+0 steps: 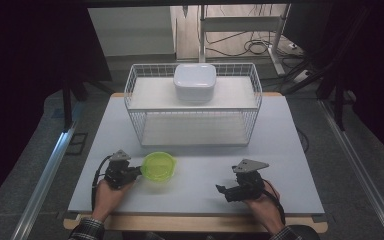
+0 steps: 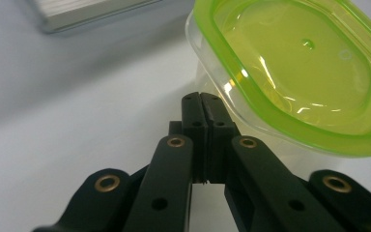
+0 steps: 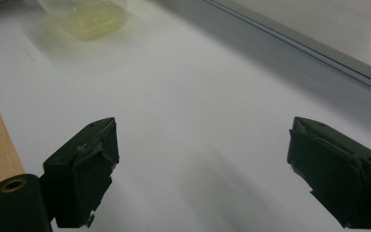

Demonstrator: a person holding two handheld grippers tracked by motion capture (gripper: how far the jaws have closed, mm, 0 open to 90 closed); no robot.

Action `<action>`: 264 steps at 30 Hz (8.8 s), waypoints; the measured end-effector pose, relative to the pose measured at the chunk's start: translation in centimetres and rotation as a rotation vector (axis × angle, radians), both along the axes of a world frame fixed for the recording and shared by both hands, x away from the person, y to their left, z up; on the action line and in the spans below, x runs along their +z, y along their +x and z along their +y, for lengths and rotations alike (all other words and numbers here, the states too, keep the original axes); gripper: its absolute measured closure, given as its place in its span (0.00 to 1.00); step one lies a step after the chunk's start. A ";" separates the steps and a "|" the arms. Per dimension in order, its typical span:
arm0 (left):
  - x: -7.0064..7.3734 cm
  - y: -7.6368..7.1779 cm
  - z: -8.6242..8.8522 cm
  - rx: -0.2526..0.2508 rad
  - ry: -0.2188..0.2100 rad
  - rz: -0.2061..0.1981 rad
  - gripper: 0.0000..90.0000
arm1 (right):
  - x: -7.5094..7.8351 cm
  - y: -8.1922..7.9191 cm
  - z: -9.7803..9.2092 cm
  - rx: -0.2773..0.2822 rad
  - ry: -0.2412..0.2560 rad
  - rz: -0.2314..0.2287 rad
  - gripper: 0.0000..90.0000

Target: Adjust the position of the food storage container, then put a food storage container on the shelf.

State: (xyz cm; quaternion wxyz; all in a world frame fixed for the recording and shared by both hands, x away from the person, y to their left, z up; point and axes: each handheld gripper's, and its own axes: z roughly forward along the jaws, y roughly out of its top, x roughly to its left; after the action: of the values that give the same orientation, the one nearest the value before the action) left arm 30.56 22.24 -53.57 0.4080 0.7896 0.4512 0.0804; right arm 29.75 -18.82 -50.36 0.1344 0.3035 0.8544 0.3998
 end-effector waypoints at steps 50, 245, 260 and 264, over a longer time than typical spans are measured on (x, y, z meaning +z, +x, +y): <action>2.4 -3.8 -8.6 -0.193 0.170 -0.190 0.49 | 0.1 0.1 -0.3 -0.010 0.007 0.019 0.12; 0.7 -6.2 -5.2 -0.141 0.212 -0.229 0.01 | 25.1 13.7 1.1 -0.050 0.686 0.237 0.94; 0.7 -6.2 -5.1 -0.149 0.203 -0.227 0.01 | 24.6 18.2 3.6 -0.151 0.736 0.288 0.93; 0.7 -6.2 -5.1 -0.151 0.201 -0.228 0.01 | 24.3 19.1 4.0 -0.171 0.725 0.303 0.93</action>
State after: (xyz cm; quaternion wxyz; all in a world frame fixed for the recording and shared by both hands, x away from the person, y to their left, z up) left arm 24.35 17.12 -52.85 0.3803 0.8438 0.3312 0.1834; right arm 48.87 -14.87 -26.02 -0.0760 0.4568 0.6398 0.6134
